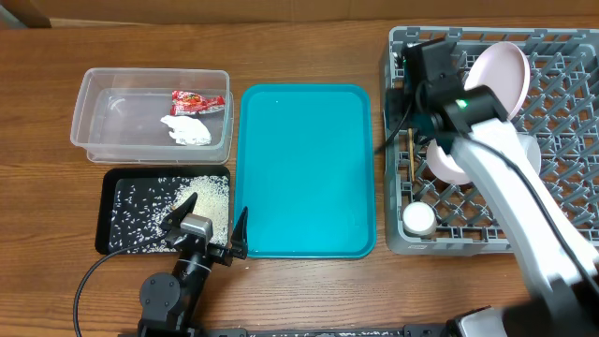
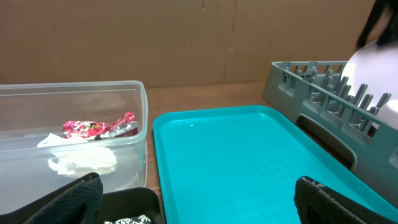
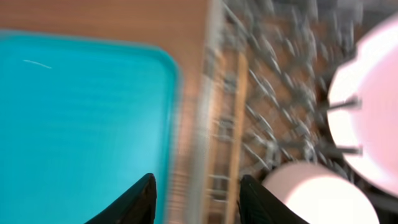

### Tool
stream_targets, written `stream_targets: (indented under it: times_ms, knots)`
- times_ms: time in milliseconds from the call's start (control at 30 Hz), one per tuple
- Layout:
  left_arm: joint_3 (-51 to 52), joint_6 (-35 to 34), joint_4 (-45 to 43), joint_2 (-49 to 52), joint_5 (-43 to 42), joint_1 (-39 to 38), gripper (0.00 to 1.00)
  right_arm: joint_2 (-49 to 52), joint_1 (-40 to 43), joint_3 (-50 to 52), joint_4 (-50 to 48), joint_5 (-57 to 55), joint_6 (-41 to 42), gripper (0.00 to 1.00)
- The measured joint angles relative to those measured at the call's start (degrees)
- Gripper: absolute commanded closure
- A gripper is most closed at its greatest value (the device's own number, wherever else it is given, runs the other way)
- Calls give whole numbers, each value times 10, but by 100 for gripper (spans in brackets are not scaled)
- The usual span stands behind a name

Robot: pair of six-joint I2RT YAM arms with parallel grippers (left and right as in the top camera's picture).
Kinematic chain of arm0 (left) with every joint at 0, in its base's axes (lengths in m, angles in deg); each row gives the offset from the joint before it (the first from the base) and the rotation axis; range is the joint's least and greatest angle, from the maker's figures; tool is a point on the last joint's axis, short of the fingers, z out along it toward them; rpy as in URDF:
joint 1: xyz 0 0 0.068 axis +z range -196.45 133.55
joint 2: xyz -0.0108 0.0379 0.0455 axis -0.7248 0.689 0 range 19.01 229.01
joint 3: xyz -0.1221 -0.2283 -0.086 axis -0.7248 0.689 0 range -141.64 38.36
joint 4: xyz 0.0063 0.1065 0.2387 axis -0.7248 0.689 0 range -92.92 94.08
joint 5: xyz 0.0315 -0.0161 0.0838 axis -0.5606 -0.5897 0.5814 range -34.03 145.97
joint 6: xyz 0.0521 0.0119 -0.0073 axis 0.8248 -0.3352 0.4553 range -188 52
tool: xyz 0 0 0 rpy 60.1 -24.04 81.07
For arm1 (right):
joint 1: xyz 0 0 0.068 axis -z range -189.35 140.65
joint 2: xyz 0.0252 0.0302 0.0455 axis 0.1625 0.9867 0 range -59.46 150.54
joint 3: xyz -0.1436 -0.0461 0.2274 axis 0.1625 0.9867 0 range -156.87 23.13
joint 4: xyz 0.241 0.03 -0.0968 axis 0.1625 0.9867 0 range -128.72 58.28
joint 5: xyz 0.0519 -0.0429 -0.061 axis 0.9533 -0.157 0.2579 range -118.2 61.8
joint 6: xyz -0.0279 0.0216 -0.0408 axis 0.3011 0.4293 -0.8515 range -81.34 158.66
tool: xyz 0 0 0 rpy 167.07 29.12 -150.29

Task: Sort waste into correct bins and load items into the dishwasher

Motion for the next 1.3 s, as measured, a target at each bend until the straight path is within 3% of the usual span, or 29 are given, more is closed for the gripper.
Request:
stream_targets:
  times_ms: [67,133,167,200,467,867,1300]
  knots:
    - [0,0,0,0,0,0,0,-53,-24,-10,1,17,-1,44]
    - [0,0,0,0,0,0,0,-110,-52,-17,8,30,3,28]
    - [0,0,0,0,0,0,0,-136,-64,-20,14,36,4,18]
    - [0,0,0,0,0,0,0,-162,-75,-23,21,41,3,0]
    - [0,0,0,0,0,0,0,-272,-116,-27,87,98,-1,0]
    - [0,0,0,0,0,0,0,-288,-117,-27,90,186,-2,0]
    - [0,0,0,0,0,0,0,-320,-112,-26,133,77,-2,0]
